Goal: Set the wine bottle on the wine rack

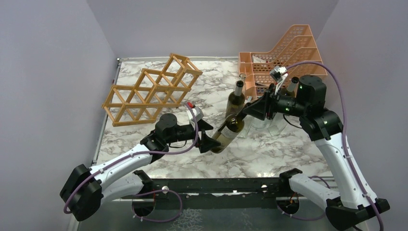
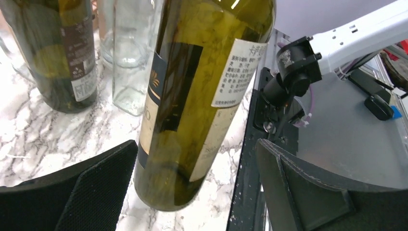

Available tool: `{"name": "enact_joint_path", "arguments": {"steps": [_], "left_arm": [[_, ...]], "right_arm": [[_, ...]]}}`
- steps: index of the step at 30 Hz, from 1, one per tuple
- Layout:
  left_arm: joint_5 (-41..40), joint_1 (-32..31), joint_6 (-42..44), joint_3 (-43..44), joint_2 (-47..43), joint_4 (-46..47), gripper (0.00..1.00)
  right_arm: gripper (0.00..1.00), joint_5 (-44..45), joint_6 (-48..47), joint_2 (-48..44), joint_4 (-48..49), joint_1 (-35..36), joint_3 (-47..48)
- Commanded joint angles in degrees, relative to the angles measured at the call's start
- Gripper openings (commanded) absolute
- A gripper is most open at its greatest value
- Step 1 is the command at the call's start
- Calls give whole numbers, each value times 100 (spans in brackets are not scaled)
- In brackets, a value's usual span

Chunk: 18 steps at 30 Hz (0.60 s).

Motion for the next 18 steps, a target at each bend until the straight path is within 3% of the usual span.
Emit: {"name": "enact_joint_path", "arguments": {"steps": [1,6,18], "left_arm": [[-230,-61,76,9,214,667,99],[-305,-82,1,101,629,898,99],[346,-499,-280,367,1223,1861,99]], "right_arm": [[1,-654,397,44,933,28,175],[1,-956,578,66,1197,35,181],[1,-1263,859,73,1523,35,106]]}}
